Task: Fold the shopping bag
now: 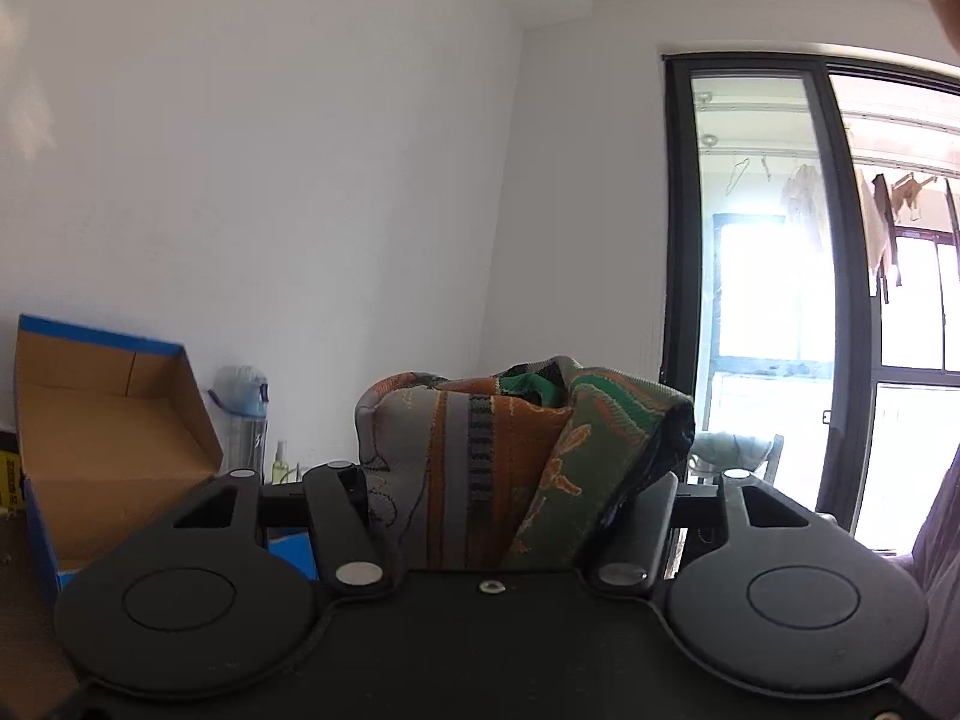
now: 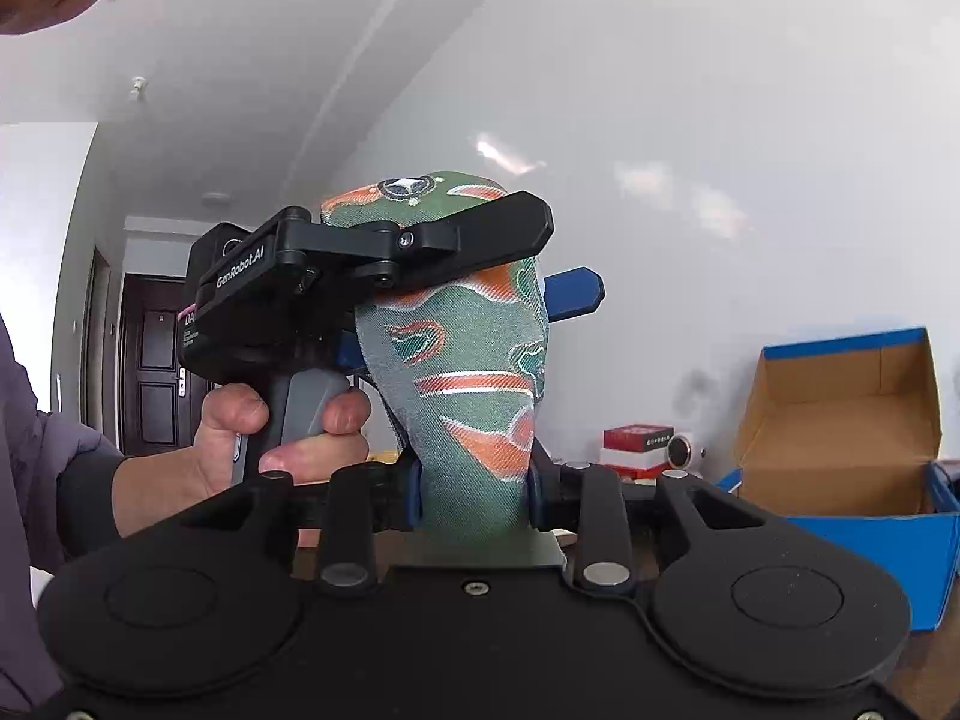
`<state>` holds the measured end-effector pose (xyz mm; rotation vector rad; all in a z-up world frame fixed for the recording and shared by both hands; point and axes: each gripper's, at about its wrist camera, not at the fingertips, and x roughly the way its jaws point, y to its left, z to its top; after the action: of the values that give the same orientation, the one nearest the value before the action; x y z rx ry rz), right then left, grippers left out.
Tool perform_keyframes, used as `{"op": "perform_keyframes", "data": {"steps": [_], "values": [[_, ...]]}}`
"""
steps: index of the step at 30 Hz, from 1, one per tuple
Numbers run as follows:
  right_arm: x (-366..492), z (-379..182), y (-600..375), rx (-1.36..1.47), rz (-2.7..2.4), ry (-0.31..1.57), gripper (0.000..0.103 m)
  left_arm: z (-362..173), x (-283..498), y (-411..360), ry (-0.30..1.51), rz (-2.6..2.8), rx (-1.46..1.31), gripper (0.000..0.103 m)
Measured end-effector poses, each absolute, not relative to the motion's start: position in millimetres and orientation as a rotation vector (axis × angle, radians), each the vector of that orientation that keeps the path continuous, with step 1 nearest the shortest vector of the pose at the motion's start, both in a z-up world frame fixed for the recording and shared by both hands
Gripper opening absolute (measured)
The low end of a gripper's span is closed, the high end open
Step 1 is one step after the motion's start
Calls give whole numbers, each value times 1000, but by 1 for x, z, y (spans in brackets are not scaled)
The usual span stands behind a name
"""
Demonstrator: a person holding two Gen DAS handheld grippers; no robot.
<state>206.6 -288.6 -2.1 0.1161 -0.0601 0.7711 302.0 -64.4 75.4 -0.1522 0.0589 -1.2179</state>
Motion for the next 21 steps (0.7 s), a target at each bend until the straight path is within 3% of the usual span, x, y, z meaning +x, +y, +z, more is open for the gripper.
{"op": "perform_keyframes", "data": {"steps": [7, 21], "values": [[228, -22, -298, 159, 746, 8, 54, 57, 325, -74, 159, -1208, -152, 52], [207, -22, -294, 86, 694, -8, 63, 57, 327, -66, 127, -1073, -91, 51]]}}
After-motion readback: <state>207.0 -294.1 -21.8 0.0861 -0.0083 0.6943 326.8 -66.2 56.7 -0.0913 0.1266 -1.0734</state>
